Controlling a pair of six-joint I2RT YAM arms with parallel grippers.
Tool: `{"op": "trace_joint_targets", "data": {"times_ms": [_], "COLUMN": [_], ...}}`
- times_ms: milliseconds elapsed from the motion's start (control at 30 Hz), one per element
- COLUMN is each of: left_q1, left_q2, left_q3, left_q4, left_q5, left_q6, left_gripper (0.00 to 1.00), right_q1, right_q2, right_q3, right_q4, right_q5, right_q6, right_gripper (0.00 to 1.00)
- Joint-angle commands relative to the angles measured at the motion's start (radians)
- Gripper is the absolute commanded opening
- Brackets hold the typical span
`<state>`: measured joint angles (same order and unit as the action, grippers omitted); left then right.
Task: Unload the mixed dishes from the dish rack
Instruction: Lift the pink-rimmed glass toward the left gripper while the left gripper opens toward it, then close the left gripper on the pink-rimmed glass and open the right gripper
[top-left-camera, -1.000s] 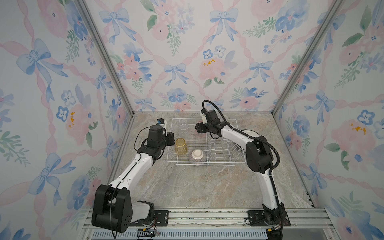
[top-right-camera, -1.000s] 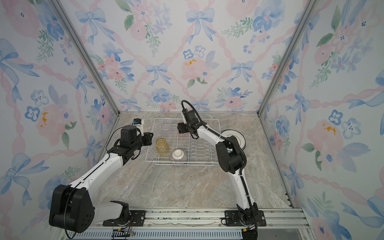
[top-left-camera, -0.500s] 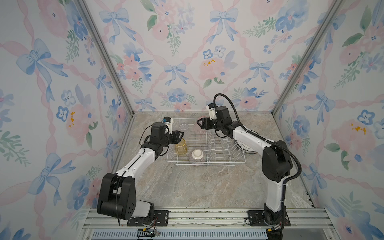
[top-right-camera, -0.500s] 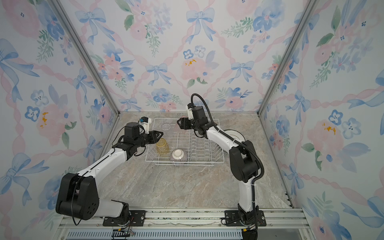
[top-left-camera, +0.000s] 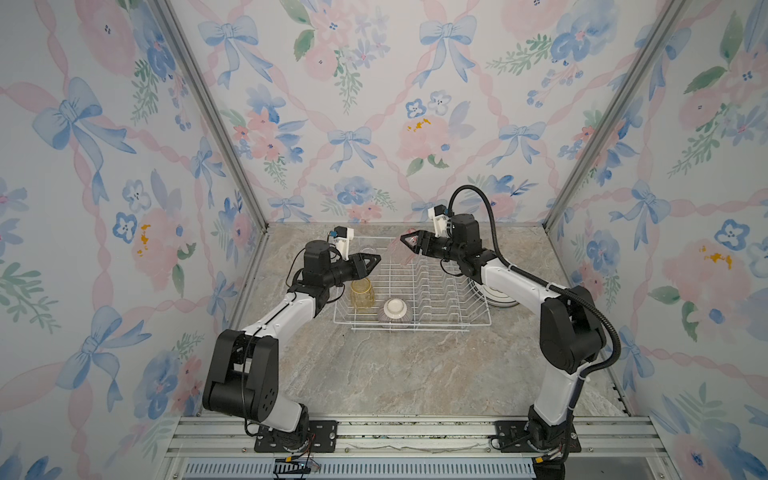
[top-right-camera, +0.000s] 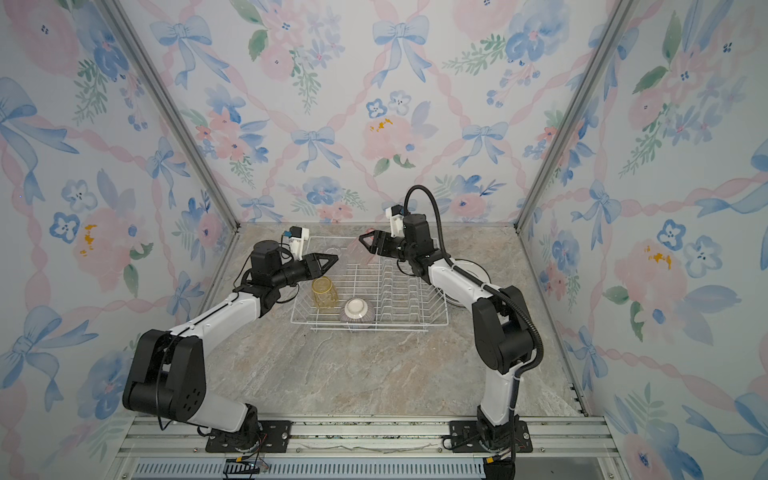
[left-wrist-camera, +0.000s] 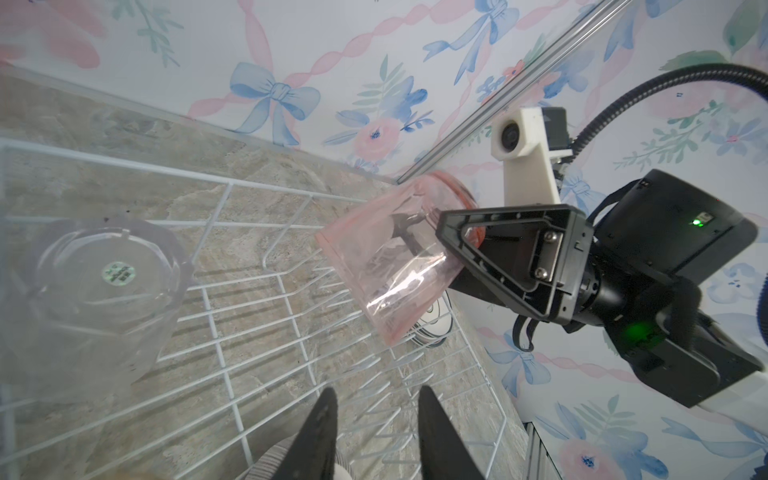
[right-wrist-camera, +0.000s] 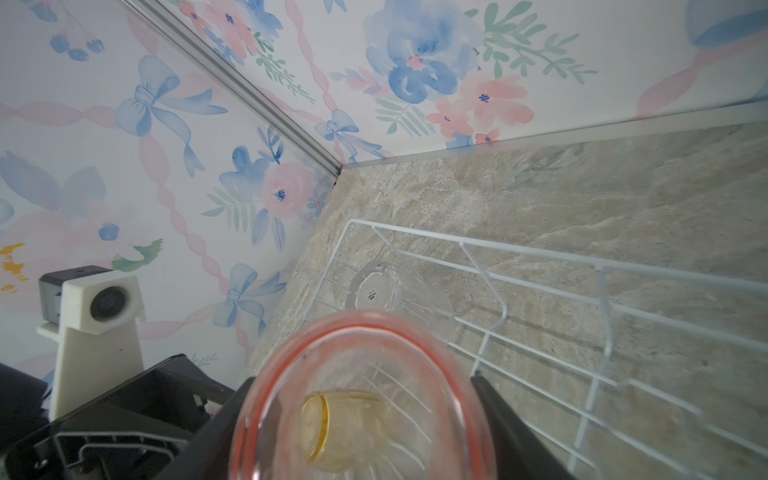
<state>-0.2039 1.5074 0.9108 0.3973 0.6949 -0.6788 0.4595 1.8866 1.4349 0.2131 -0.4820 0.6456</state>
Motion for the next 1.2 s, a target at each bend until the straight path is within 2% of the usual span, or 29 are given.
{"op": "trace_joint_targets", "data": {"times_ms": [0, 267, 633, 1167], "left_q1": [-0.008, -0.019, -0.027, -0.03], "left_q2": [0.036, 0.095, 0.12, 0.183], "left_q3": [-0.018, -0.037, -0.062, -0.068], "left_q4": [0.12, 0.278, 0.482, 0.614], "left_q5": [0.065, 0.092, 0.119, 0.135], "left_q6": [-0.066, -0.162, -0.28, -0.36], "left_gripper": [0.35, 0.36, 0.36, 0.37], "right_q1": [-0.004, -0.002, 0.005, 0.034], "right_q2": [-0.04, -0.014, 0.024, 0.048], "right_q3": [-0.034, -0.051, -0.041, -0.022], "right_q4": [0.153, 0.264, 0.27, 0.298], "right_q5": [-0.072, -0.113, -0.114, -0.136], "right_q6": [0.116, 0.209, 0.222, 0.255], "right_gripper": [0.29, 0.27, 0.26, 0.25]}}
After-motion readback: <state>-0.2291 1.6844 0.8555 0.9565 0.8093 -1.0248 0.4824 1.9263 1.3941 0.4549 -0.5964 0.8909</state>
